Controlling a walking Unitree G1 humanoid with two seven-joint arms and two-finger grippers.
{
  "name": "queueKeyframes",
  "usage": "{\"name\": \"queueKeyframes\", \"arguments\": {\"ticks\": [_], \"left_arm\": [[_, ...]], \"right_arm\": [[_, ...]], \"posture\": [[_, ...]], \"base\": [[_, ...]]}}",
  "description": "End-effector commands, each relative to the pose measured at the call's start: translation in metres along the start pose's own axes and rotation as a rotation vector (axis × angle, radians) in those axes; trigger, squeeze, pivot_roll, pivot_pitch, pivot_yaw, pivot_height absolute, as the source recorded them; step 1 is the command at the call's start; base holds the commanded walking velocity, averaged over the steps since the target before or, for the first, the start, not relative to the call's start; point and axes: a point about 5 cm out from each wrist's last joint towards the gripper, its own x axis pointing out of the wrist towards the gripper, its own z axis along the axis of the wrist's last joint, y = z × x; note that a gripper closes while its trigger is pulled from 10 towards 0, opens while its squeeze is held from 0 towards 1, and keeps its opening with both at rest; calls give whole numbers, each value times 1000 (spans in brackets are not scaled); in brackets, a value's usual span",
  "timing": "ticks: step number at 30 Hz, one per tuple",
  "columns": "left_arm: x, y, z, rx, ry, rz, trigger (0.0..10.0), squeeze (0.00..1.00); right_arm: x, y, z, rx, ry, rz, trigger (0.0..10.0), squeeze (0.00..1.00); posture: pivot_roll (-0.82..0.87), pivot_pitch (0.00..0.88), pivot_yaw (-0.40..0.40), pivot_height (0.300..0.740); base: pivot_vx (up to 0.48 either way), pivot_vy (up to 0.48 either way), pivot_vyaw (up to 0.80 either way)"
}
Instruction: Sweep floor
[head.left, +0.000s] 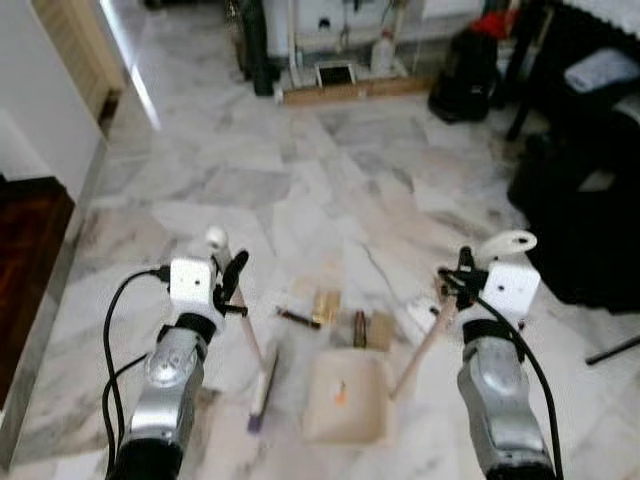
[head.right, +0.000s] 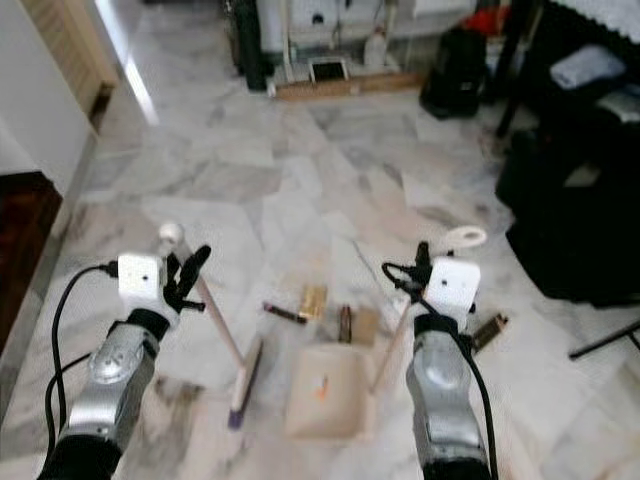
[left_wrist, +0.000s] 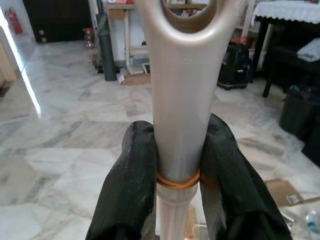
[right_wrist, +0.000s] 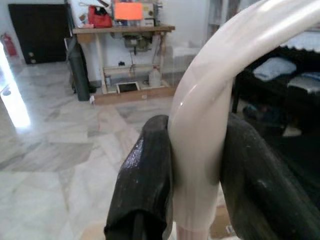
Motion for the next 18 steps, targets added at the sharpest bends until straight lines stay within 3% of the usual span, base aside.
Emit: {"name": "queueKeyframes", "arguments": {"ticks": [1, 18], "left_arm": [[5, -1, 11, 9, -51, -6, 10000, 0], [6, -1, 11, 9, -53, -5, 10000, 0]], "right_arm": [[2, -1, 8, 12, -44, -3, 10000, 0], [3, -1, 8, 21, -37, -5, 10000, 0]], "posture": [[-20, 79, 13, 740], [-19, 74, 11, 740]], "base": [[270, 0, 0], [270, 0, -46]]}}
